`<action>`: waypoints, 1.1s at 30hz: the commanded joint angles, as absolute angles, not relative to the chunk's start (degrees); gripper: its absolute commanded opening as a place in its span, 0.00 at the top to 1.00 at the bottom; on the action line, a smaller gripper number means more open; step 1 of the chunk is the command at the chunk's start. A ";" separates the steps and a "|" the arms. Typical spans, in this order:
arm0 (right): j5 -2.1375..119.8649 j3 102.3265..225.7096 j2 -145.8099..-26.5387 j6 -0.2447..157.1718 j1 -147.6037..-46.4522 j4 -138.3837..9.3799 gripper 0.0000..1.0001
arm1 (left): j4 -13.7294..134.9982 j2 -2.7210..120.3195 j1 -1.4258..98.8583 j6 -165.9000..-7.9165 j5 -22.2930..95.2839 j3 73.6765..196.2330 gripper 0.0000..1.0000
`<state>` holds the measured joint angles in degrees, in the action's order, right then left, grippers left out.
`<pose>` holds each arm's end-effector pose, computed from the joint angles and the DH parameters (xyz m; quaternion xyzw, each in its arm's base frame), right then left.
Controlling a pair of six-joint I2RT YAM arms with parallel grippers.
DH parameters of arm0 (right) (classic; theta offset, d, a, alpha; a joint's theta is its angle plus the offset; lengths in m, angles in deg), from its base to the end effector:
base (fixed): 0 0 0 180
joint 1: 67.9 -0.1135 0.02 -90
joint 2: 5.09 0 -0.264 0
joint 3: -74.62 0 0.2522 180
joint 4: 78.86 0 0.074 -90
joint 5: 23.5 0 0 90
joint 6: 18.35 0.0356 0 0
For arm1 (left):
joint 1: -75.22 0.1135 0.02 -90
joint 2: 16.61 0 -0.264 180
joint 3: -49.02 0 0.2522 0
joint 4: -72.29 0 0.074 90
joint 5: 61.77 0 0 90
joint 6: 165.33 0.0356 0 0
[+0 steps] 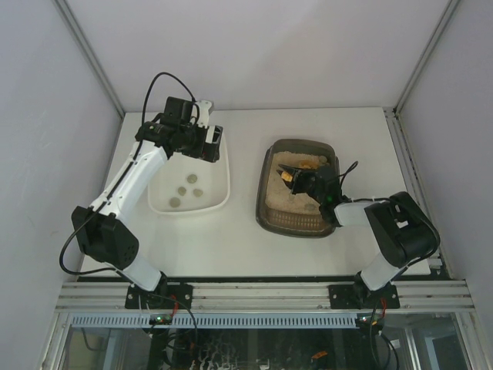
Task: Clean the litter box
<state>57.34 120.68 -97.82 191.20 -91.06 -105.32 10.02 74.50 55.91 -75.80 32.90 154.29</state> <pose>0.2810 0.1264 0.1560 0.5790 0.5790 0.5613 0.1203 0.3225 -0.1161 0.3576 0.1671 0.9182 -0.0988 0.3453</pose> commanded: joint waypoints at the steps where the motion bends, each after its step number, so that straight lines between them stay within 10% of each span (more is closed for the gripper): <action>1: 57.34 123.21 -97.14 195.91 -90.25 -103.57 1.00 | 10.85 73.44 55.89 -75.32 33.24 155.95 0.00; 33: 51.32 136.37 -106.23 175.43 -84.77 -98.87 1.00 | 10.72 74.47 55.94 -75.24 32.80 155.37 0.00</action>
